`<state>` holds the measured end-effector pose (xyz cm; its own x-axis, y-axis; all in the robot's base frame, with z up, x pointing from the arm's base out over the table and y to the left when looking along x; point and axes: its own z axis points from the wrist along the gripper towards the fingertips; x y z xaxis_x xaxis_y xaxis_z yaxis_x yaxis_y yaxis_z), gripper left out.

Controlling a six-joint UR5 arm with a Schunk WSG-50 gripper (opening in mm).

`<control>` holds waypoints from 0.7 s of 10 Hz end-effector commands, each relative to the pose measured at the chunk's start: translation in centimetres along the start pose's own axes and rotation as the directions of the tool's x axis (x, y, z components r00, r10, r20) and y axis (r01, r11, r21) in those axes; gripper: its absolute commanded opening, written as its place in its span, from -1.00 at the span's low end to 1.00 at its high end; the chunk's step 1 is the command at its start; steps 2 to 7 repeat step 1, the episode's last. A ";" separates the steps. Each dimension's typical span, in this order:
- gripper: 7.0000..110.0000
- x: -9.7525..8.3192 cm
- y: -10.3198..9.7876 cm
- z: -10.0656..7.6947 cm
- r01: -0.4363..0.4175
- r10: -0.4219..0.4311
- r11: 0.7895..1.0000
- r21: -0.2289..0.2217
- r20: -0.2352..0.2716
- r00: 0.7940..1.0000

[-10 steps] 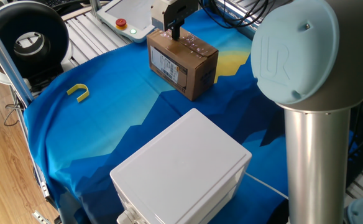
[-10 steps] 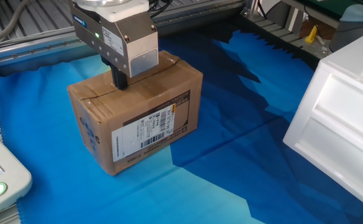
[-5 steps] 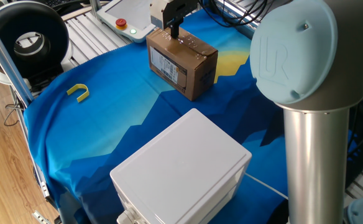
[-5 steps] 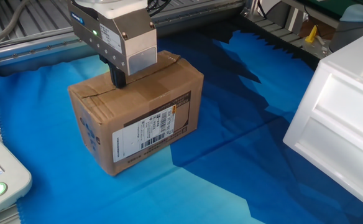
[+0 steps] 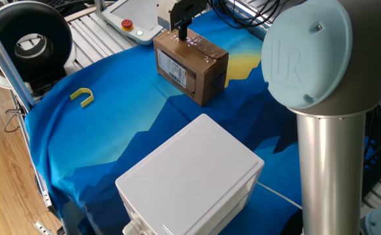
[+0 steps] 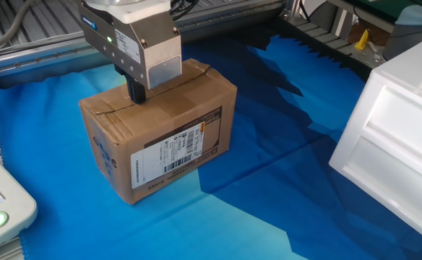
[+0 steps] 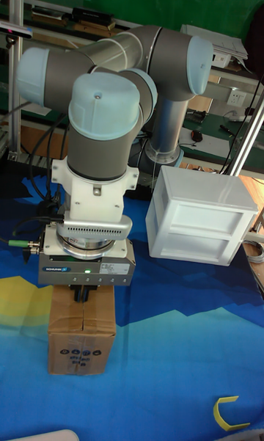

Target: Cover the box

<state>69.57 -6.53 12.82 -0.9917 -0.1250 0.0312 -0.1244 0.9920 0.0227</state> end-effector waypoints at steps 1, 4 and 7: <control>-1.00 -0.2 0.2 0.0 -0.004 0.004 1.000 -0.011 0.006 1.000; -1.00 -0.2 0.2 0.0 -0.004 0.004 1.000 -0.011 0.006 1.000; -1.00 -0.2 0.2 0.0 -0.004 0.004 1.000 -0.011 0.006 1.000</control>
